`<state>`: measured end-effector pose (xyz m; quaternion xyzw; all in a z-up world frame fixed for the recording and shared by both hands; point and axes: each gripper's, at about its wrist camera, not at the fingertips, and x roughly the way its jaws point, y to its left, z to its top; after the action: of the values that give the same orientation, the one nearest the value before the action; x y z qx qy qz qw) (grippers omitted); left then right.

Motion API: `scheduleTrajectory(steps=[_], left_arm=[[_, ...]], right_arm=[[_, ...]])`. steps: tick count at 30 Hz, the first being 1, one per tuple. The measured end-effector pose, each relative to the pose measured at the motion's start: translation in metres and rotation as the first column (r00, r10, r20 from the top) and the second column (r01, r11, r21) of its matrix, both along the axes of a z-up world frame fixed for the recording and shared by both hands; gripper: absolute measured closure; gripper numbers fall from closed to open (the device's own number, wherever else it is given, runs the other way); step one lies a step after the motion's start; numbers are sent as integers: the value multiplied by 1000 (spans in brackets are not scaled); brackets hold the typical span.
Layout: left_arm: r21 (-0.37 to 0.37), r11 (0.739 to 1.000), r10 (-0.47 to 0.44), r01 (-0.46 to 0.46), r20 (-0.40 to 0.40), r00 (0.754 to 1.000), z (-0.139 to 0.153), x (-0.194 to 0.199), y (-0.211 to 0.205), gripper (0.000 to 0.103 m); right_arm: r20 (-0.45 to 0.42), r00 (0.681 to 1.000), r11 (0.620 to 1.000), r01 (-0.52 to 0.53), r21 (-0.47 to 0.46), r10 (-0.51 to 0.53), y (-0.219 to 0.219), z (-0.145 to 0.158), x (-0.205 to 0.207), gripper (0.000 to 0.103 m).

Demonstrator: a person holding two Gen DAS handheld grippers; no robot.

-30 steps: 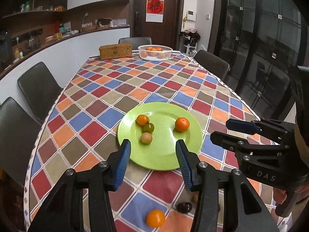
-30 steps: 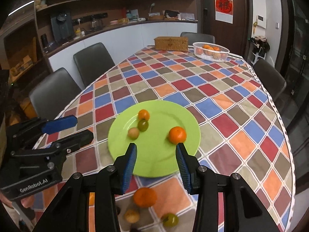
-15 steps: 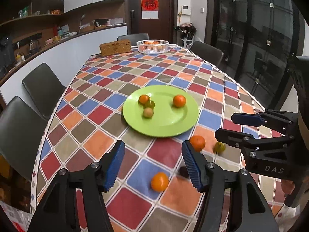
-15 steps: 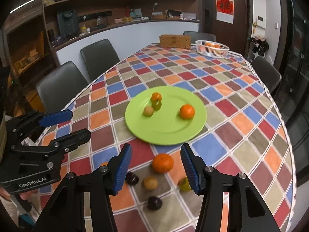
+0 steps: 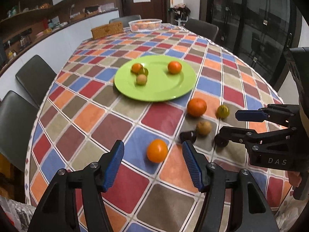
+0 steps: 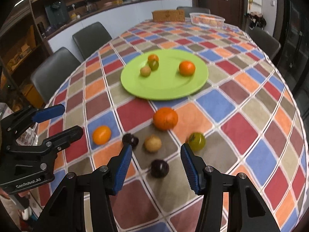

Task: Organize fruits
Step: 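Move both open tools back toward the remaining fruits, then grasp the orange with the left tool while the right tool grasps the dark purple plum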

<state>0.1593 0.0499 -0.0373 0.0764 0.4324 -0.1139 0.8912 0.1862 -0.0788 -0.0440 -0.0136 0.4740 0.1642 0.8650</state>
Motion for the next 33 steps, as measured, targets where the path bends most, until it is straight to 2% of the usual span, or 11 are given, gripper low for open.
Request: scheduleTrajectory(steps=[12, 17, 21, 27, 29, 33], left_arm=[[6, 1000, -24, 25, -108, 994, -34, 15, -2, 41], [3, 1000, -11, 11, -122, 992, -42, 24, 0, 42], [-14, 1000, -14, 12, -131, 991, -45, 30, -1, 42], [-24, 1000, -18, 15, -146, 989, -50, 37, -4, 54], [-30, 999, -22, 18, -157, 987, -53, 38, -5, 61], [-34, 999, -25, 20, -163, 986, -56, 39, -7, 67]], right_arm=[[-69, 998, 1000, 10, -30, -12, 0, -25, 2, 50], [-80, 997, 999, 6, -46, -10, 3, -32, 5, 51], [-101, 995, 999, 8, -41, -12, 3, -38, 9, 56], [-119, 993, 999, 8, -31, -12, 3, -43, 11, 63], [-124, 992, 1000, 6, -25, -9, 3, -44, 12, 68], [-128, 992, 1000, 0, -16, -2, 2, -44, 13, 74]])
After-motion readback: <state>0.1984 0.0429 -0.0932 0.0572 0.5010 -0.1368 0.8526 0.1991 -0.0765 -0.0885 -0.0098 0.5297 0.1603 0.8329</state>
